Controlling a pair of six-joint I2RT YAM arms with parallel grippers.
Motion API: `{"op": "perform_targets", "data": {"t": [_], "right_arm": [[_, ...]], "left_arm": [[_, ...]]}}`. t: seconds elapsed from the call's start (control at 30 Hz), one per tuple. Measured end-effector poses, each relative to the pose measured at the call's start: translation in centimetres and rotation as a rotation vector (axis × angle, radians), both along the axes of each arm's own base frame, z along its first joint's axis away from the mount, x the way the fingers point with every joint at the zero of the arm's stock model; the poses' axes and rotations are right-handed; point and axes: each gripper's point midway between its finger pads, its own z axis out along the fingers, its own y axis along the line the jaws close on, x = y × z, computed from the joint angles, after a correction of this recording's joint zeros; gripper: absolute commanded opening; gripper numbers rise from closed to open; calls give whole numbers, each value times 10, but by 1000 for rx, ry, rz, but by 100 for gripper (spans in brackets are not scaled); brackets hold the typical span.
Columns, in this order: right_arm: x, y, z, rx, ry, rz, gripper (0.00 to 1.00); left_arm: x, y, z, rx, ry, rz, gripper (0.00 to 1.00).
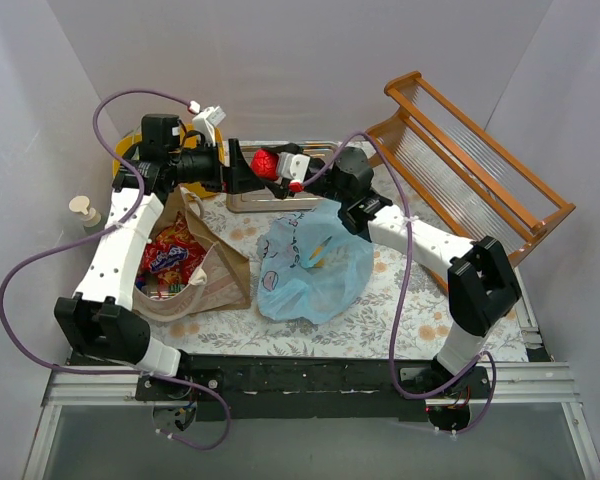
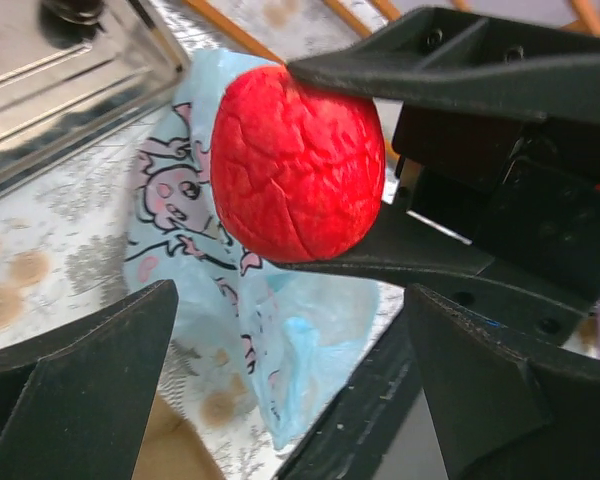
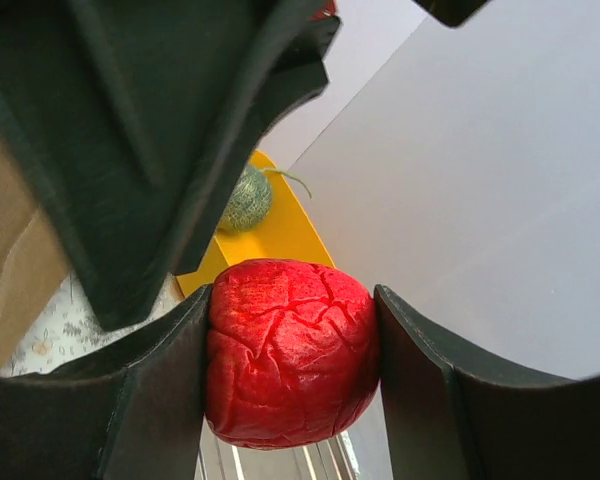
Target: Untie the knot of the grocery bags and take out the mixed food
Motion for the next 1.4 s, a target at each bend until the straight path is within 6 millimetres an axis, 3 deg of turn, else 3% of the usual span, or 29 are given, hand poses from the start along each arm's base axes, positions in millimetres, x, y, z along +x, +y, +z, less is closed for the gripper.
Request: {"op": "perform_targets", "data": {"t": [0.3, 0.53, 0.67, 0.83, 0.87, 0.93, 0.97, 1.0, 1.03, 1.07, 1.2, 1.27, 1.4], "right_arm": [[-12, 7, -27, -119, -51, 35, 1], [-17, 11, -28, -116, -45, 47, 1], [-18, 13, -20, -101, -50, 51, 1], [-22, 17, -8, -78, -70, 58, 1], [-22, 18, -8, -79, -71, 56, 6], [-18, 18, -9, -81, -69, 46, 34], [-16, 17, -10, -84, -64, 37, 85], [-15, 17, -11, -87, -58, 28, 98], [-14, 16, -12, -89, -46, 22, 98], [-14, 16, -13, -89, -34, 18, 98], [-10, 14, -16, -91, 26, -36, 98], [-12, 3, -14, -89, 56, -81, 98], [-36, -41, -1, -83, 99, -162, 96]], "left_arm": [[9, 0, 8, -224, 88, -84, 94], [6, -3, 3, -251, 97, -115, 93], [5, -3, -7, -248, 125, -108, 79], [9, -4, -5, -258, 107, -110, 56], [10, -4, -4, -262, 102, -116, 46], [12, -5, -4, -271, 103, -120, 35], [14, -6, -4, -278, 104, -127, 22], [15, -7, -5, -285, 106, -136, 15], [17, -7, -7, -290, 114, -138, 4], [20, -7, -8, -293, 112, -138, 0], [45, 1, -20, -255, 90, -65, 0], [68, 14, -23, -195, 36, 26, 0], [131, 59, -16, -48, -114, 286, 0]]}}
